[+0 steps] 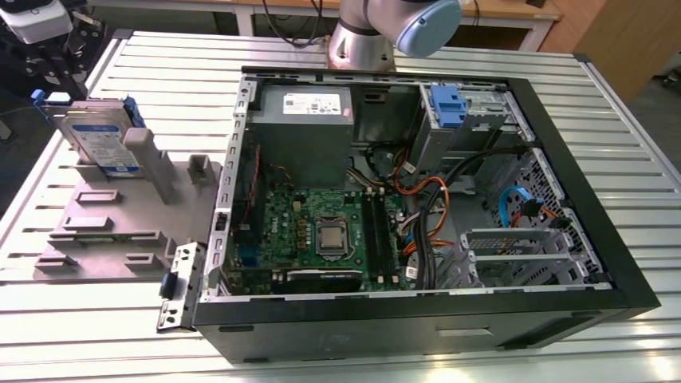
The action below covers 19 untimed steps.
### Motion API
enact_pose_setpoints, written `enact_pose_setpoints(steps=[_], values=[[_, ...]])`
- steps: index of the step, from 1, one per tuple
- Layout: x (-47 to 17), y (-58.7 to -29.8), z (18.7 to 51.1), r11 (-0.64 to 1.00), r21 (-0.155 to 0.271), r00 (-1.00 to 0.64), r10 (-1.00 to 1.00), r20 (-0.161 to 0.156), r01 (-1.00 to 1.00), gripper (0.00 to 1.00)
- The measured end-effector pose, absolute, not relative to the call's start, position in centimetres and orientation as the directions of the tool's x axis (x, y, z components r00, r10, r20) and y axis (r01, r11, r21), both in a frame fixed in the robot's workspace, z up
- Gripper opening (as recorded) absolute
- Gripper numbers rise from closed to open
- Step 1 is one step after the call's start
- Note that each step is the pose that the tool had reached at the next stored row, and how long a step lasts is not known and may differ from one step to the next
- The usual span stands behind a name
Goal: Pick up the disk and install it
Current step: 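Pick up the disk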
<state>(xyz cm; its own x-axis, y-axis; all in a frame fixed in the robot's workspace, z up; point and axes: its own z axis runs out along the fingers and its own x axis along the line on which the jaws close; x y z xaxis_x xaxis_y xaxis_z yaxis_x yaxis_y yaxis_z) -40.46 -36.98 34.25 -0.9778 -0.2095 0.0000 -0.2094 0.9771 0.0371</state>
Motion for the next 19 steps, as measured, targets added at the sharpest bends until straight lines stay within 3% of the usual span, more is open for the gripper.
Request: enact_pose_setpoints(steps=[19], values=[[-40.46,-36.98,34.25,0.951,0.037,-0.952,-0.306,0.0,-0.306,0.11]])
